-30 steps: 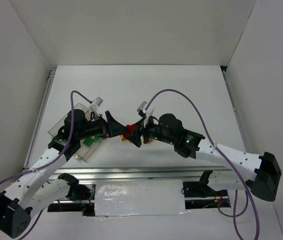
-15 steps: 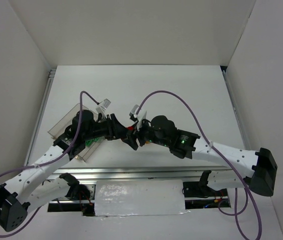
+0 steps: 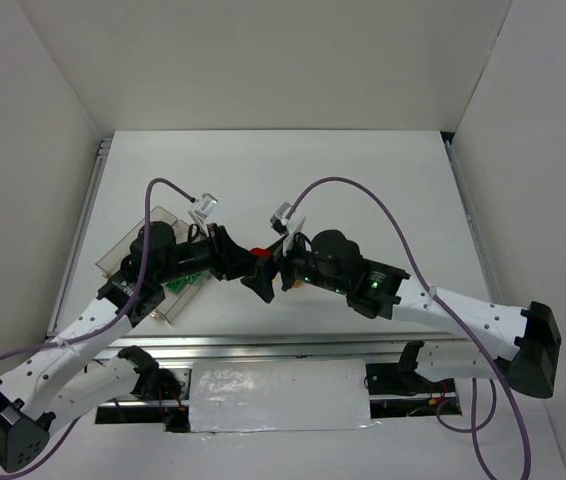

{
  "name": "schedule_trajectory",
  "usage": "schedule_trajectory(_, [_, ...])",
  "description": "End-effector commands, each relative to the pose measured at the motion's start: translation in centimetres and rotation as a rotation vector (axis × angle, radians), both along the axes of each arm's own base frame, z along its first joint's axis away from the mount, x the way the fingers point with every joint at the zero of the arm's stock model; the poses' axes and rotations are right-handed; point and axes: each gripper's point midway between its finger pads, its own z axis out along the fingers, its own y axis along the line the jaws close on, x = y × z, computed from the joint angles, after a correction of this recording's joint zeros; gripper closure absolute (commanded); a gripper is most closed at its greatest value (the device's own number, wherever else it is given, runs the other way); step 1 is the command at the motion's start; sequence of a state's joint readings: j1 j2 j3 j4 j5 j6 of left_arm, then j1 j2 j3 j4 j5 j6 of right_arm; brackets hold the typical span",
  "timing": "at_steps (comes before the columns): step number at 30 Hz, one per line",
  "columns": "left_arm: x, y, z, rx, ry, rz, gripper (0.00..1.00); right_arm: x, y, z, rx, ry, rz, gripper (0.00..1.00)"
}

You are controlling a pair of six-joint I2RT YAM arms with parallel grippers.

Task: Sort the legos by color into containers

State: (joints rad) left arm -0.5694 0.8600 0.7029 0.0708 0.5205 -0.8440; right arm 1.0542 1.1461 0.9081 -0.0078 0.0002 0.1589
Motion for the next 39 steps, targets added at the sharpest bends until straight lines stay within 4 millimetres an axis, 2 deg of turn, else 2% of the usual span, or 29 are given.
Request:
schedule_trajectory(1, [-0.9, 0.0, 3.2, -0.031, -0.133, -0.041, 1.00, 0.8, -2.5, 3.9, 0.135, -0.002, -0.095, 0.00])
schedule_trajectory(2, [-0.8, 0.0, 3.2, -0.025, -0.142, -0.036, 1.00, 0.5, -2.8, 4.3, 0.165, 0.009, -0.055, 0.00])
schedule_trajectory(3, [-0.6, 0.2, 3.2, -0.019, -0.146, -0.028, 1.00, 0.0, -3.2, 3.7, 0.183, 0.042, -0.032, 0.00])
schedule_trajectory(4, [-0.6, 0.3, 3.2, -0.017, -0.155, -0.022, 1.00, -0.6, -3.8, 5.3, 0.241, 0.030, 0.000, 0.00])
schedule_trajectory(5, [-0.6, 0.3, 3.4, -0.018, -0.164, -0.022, 1.00, -1.4, -4.1, 5.0, 0.263, 0.069, 0.057, 0.00])
schedule_trajectory(7, [-1.1, 0.3, 3.6, -0.032, -0.184, -0.047, 1.00, -2.1, -4.8, 5.8, 0.303, 0.079, 0.109, 0.00])
schedule_trajectory(10, [-1.7, 0.1, 4.4, -0.068, -0.223, -0.079, 1.00, -3.0, -5.3, 6.0, 0.326, 0.118, 0.176, 0.00])
schedule_trajectory(14, [-3.4, -0.2, 6.1, -0.144, -0.290, -0.164, 1.00, -4.1, -5.2, 6.5, 0.353, 0.156, 0.253, 0.00])
schedule_trajectory(20, [-5.1, -0.2, 7.0, -0.208, -0.328, -0.248, 1.00, -7.1, -4.5, 8.1, 0.421, 0.210, 0.452, 0.05])
schedule_trajectory(23, [-5.5, -0.2, 7.3, -0.224, -0.334, -0.263, 1.00, -7.4, -4.2, 8.4, 0.439, 0.222, 0.480, 0.23])
schedule_trajectory(24, [-5.6, -0.1, 7.4, -0.231, -0.339, -0.263, 1.00, -7.3, -4.1, 8.5, 0.445, 0.219, 0.483, 0.34])
schedule_trajectory(28, [-5.6, -0.2, 7.5, -0.236, -0.336, -0.265, 1.00, -7.7, -3.8, 8.4, 0.444, 0.233, 0.526, 0.48])
schedule_trajectory(31, [-5.6, -0.3, 7.4, -0.238, -0.333, -0.271, 1.00, -7.8, -3.7, 7.9, 0.443, 0.239, 0.537, 0.64])
schedule_trajectory(32, [-5.5, -0.3, 7.4, -0.236, -0.330, -0.273, 1.00, -7.7, -3.7, 7.9, 0.445, 0.239, 0.534, 1.00])
schedule_trajectory(35, [-5.0, -0.5, 7.1, -0.217, -0.323, -0.264, 1.00, -7.8, -4.1, 7.8, 0.444, 0.197, 0.536, 1.00])
schedule_trajectory(36, [-4.2, -0.3, 7.0, -0.195, -0.342, -0.232, 1.00, -7.8, -4.2, 7.3, 0.427, 0.195, 0.525, 1.00])
schedule_trajectory(37, [-3.2, 0.0, 5.5, -0.137, -0.271, -0.188, 1.00, -7.5, -4.4, 6.4, 0.403, 0.159, 0.507, 1.00])
schedule_trajectory(38, [-2.2, 0.5, 5.8, -0.112, -0.272, -0.140, 1.00, -6.2, -5.0, 5.7, 0.385, 0.160, 0.423, 1.00])
schedule_trajectory(39, [0.0, 1.9, 5.4, -0.075, -0.266, -0.041, 1.00, -5.4, -5.3, 4.9, 0.367, 0.157, 0.370, 1.00])
